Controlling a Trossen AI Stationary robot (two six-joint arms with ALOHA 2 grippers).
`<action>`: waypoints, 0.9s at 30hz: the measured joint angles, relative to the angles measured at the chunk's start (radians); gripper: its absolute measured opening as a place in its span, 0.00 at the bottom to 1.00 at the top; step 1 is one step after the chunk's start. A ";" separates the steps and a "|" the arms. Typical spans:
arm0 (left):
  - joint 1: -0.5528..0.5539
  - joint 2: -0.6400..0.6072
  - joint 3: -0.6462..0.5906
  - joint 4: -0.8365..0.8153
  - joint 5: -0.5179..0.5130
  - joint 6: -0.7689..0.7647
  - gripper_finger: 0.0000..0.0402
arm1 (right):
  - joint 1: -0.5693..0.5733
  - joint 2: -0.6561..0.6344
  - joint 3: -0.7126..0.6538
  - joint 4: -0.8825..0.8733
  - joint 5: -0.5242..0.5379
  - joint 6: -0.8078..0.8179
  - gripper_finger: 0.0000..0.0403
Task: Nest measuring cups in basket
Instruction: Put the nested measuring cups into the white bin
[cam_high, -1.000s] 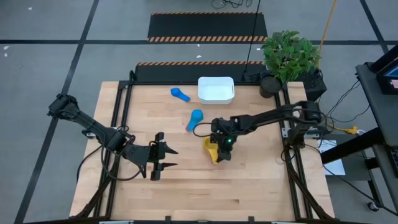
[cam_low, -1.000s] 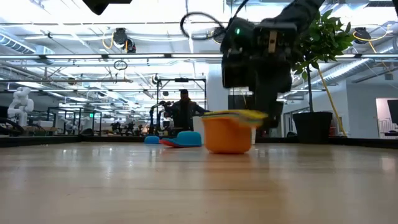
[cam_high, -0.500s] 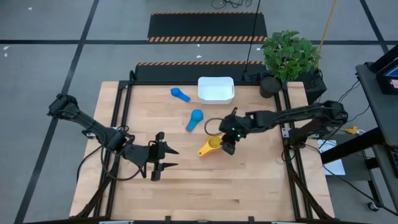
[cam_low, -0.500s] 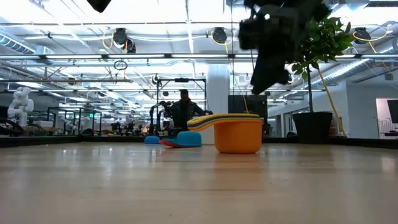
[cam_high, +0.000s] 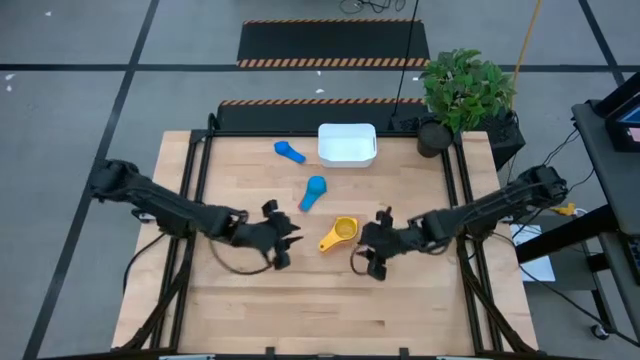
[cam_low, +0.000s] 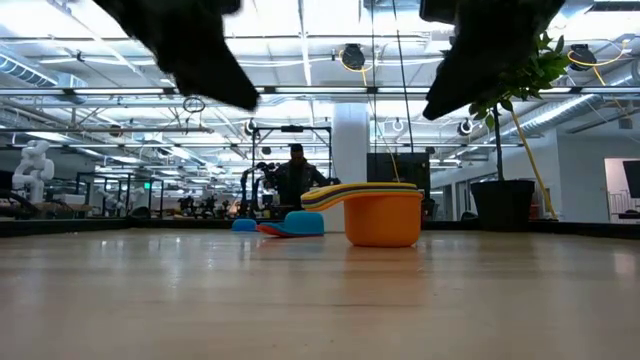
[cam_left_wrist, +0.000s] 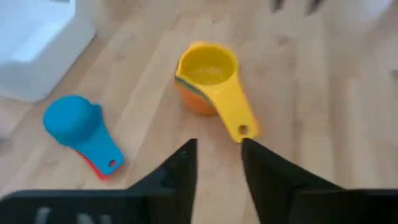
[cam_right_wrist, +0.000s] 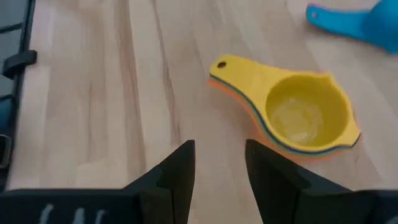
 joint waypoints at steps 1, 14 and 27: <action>0.019 0.027 0.000 0.014 0.007 -0.003 0.26 | 0.014 -0.001 -0.006 0.013 0.022 -0.012 0.33; 0.184 0.313 0.017 0.240 0.292 -0.078 0.03 | 0.115 -0.002 -0.055 0.013 0.119 -0.134 0.33; 0.193 0.425 0.076 0.419 0.514 -0.100 0.02 | 0.162 -0.067 -0.055 0.102 0.120 -0.160 0.33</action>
